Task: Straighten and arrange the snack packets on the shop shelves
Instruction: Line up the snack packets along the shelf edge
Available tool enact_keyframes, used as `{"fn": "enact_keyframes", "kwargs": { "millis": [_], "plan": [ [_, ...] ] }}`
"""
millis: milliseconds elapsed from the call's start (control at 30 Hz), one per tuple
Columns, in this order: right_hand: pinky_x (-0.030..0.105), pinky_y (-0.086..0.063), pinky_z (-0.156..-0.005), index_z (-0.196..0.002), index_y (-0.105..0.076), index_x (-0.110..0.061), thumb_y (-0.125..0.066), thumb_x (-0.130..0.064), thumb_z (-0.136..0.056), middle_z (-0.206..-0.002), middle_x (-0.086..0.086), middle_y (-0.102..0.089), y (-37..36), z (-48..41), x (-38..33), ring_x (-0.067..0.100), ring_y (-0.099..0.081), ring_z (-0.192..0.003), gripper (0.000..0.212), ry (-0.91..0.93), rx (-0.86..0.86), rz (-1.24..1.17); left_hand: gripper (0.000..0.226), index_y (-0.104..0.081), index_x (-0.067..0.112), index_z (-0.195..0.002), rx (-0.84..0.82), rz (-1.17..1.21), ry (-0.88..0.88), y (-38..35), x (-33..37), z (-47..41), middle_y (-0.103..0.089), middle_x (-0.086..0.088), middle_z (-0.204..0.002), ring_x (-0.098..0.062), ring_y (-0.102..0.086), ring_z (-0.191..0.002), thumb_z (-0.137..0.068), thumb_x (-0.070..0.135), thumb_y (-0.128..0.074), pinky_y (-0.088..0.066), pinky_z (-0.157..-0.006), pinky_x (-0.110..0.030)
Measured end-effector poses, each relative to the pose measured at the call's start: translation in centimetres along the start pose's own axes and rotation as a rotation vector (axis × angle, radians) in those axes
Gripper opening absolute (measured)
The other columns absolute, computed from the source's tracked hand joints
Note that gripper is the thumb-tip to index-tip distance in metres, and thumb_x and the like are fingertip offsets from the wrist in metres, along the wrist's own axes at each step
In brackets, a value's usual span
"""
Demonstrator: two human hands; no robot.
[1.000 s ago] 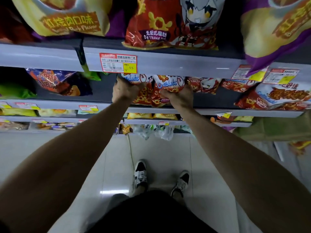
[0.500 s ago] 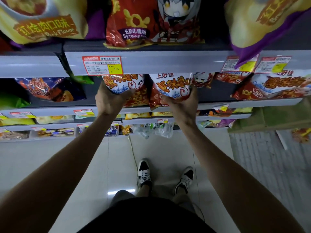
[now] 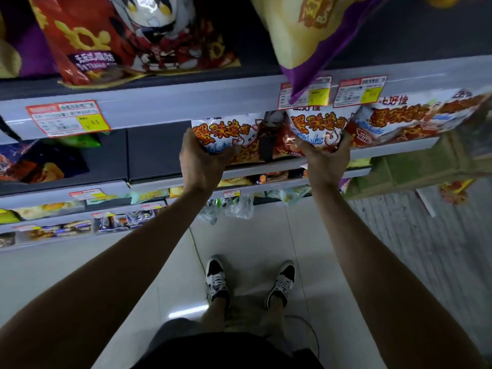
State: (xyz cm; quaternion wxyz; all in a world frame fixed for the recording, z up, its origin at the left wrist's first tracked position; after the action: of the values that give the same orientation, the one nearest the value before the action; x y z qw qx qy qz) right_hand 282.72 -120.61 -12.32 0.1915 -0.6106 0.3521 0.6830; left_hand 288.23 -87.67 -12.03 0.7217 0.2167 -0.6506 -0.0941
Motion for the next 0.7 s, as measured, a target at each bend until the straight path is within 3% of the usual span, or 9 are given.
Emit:
{"fn": "enact_keyframes", "kwargs": {
  "millis": [133,267,433,567,633,700],
  "plan": [
    [0.045,-0.060,-0.093,-0.133,-0.053,-0.010,-0.098,-0.026,-0.064,-0.119,-0.001,-0.073,0.0,-1.4,0.9,0.014,-0.072,-0.106,0.084,0.002,-0.054,0.120,0.076,-0.056,0.021,-0.122,0.034,0.013,-0.017,-2.5,0.4,0.3,-0.068,-0.001,-0.117,-0.018,-0.068,-0.104,-0.063,0.042,-0.098,-0.062,-0.083,-0.044],
    [0.042,-0.058,-0.099,-0.137,-0.048,-0.013,-0.096,-0.026,-0.070,-0.123,-0.003,-0.071,-0.2,-1.9,2.5,0.014,-0.070,-0.109,0.084,-0.031,-0.127,0.174,0.073,-0.050,0.026,-0.117,0.045,0.035,0.002,-4.4,0.3,0.9,-0.068,0.001,-0.117,-0.017,-0.067,-0.103,-0.065,0.034,-0.099,-0.062,-0.082,-0.043],
    [0.024,-0.051,-0.096,-0.141,-0.049,-0.012,-0.095,-0.032,-0.072,-0.129,-0.003,-0.069,-0.4,-2.8,3.2,0.012,-0.066,-0.115,0.085,-0.027,-0.249,0.263,0.081,-0.045,0.033,-0.122,-0.002,0.066,0.071,-6.1,-0.3,1.2,-0.068,0.006,-0.120,-0.014,-0.068,-0.108,-0.063,0.035,-0.100,-0.062,-0.091,-0.045],
    [0.014,-0.039,-0.092,-0.143,-0.045,-0.009,-0.094,-0.034,-0.075,-0.136,0.003,-0.066,-0.3,-2.9,2.7,0.014,-0.060,-0.121,0.088,-0.009,-0.283,0.353,0.088,-0.048,0.026,-0.133,-0.058,0.001,0.075,-6.4,-0.4,1.0,-0.068,0.003,-0.129,-0.019,-0.067,-0.115,-0.062,0.047,-0.097,-0.060,-0.095,-0.047],
    [0.020,-0.042,-0.098,-0.145,-0.042,-0.008,-0.094,-0.036,-0.075,-0.140,0.006,-0.063,0.0,-2.7,2.6,0.023,-0.060,-0.128,0.091,-0.022,-0.279,0.397,0.088,-0.049,0.025,-0.136,-0.080,-0.052,0.063,-6.2,-0.1,0.9,-0.067,0.002,-0.130,-0.021,-0.066,-0.116,-0.065,0.048,-0.096,-0.059,-0.094,-0.045],
    [0.036,-0.048,-0.108,-0.146,-0.041,-0.009,-0.093,-0.040,-0.074,-0.142,0.008,-0.062,0.4,-2.3,2.3,0.028,-0.059,-0.131,0.094,-0.040,-0.270,0.420,0.084,-0.051,0.024,-0.136,-0.111,-0.079,0.041,-6.1,0.2,0.7,-0.069,0.002,-0.130,-0.021,-0.067,-0.116,-0.069,0.044,-0.096,-0.059,-0.092,-0.041]
  ]
}}
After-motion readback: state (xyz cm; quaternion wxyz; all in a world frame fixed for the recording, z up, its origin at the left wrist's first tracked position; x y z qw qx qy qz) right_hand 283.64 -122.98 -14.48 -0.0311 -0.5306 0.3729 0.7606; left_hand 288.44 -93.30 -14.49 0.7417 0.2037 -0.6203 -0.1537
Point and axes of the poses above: each hand's wrist, its own z-axis away from the middle knuckle, its own y-axis out of the back of the hand, x = y × z, the point moved 9 cm from there along -z, towards the middle knuckle
